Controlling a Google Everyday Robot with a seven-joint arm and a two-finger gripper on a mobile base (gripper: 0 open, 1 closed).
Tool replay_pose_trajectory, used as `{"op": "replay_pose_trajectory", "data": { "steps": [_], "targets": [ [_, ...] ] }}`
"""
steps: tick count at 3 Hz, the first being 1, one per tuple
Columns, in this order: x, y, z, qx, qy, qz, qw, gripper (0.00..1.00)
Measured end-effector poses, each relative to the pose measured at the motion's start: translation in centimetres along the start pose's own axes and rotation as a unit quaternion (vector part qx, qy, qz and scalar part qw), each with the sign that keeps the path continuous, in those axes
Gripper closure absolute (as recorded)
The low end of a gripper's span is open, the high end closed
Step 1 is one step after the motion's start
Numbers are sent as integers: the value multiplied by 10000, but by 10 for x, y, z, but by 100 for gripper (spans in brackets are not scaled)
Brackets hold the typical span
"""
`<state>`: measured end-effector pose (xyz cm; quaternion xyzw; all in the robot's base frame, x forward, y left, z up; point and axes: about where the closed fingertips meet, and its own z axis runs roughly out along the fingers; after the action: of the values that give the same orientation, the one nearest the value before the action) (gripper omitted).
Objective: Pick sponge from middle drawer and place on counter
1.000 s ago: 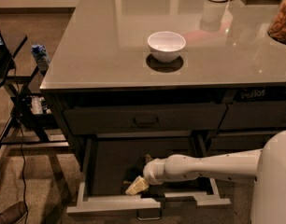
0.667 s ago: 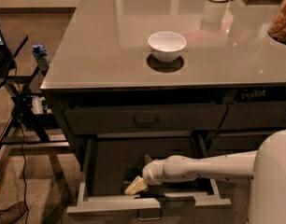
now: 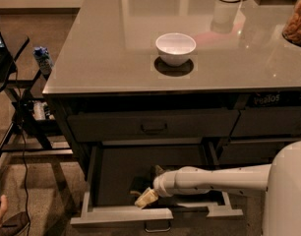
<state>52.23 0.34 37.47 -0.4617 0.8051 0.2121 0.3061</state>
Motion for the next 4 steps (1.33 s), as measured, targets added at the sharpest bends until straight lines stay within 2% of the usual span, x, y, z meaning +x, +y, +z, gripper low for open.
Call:
{"op": "replay_pose_trajectory", "data": {
  "steps": [2,4],
  "targets": [
    [25,0,16,-82,30,207,9997,0],
    [25,0,16,-84,30,208,9997,42]
  ]
}}
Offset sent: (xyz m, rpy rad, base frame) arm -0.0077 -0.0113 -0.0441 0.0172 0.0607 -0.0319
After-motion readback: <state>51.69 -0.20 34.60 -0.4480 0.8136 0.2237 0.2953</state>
